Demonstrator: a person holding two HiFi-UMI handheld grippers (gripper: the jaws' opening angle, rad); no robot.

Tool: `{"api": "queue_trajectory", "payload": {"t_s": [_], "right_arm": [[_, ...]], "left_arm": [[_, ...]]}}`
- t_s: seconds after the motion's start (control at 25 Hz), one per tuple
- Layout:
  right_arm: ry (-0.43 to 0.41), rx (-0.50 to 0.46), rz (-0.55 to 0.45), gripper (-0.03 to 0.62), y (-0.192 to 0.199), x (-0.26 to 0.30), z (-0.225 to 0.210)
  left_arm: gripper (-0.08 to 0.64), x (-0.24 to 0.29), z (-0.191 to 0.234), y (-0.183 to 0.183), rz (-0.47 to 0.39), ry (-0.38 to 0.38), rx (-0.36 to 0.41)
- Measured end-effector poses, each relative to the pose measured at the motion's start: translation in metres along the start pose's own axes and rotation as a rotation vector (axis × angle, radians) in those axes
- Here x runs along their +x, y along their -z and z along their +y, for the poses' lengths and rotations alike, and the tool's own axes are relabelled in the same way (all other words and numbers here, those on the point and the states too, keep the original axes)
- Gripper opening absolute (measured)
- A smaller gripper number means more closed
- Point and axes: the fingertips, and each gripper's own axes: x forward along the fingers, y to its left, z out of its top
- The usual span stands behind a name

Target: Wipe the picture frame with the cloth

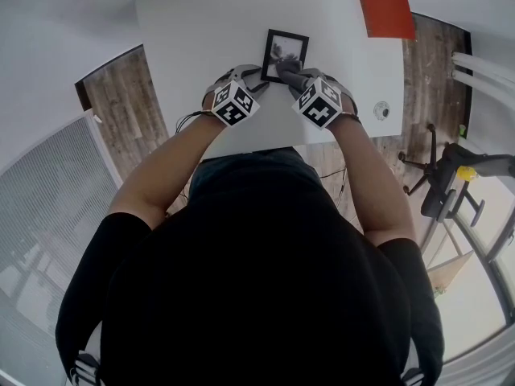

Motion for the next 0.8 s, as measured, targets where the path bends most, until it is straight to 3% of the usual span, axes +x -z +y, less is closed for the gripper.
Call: {"api": "queue_trajectory", "payload": {"t_s": [0.8], "right_arm": [[0.007,0.013,-0.003,0.106,0.0082,-0.0037,0.0045]], "left_arm": [[0.186,0.0000,-0.0022,-0.0004,0.038,-0.006,-0.029]]}}
